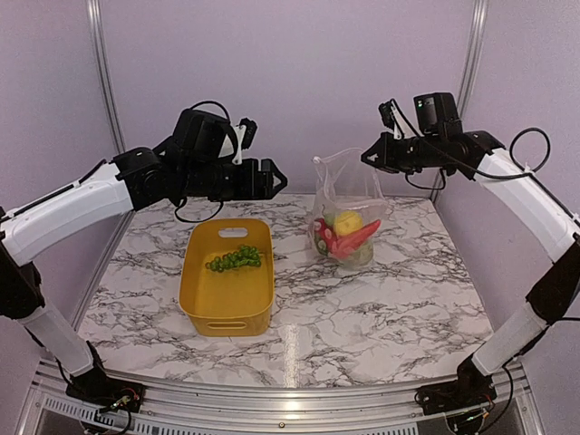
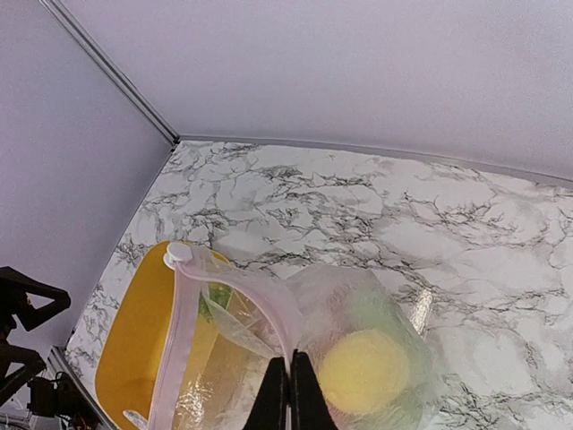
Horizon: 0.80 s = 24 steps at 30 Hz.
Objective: Place the food in the zip-top bag and seal the zipper
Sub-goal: Adjust the zipper food storage bag at the center of the board, then pick up the fake fruit from the bin.
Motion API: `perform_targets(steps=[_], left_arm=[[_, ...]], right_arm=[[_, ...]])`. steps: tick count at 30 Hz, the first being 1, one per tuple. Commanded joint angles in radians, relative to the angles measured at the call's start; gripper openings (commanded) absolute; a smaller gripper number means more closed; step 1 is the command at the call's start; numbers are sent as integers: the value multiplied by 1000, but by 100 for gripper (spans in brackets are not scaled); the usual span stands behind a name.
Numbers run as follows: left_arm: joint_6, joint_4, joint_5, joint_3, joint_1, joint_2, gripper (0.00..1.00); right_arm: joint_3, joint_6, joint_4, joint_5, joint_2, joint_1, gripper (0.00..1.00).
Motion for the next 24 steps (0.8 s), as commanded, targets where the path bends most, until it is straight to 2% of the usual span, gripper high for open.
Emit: perform_targets(steps=[1,5,12,24], left_arm=[[11,-58,-48,-141,79,-56,78],[34,-132,-33,-197,128,-68,75],[199,-223,-51,-219,165,-1,72],[424,-287,-95,-151,178,152,72]], right_arm=[[-35,13,44,-33,-45,0,0],[-132,42,91,-42,-71,36,0],[-222,65,120,-56,-80,78,0],[-278,64,110,-79,-126,82,0]])
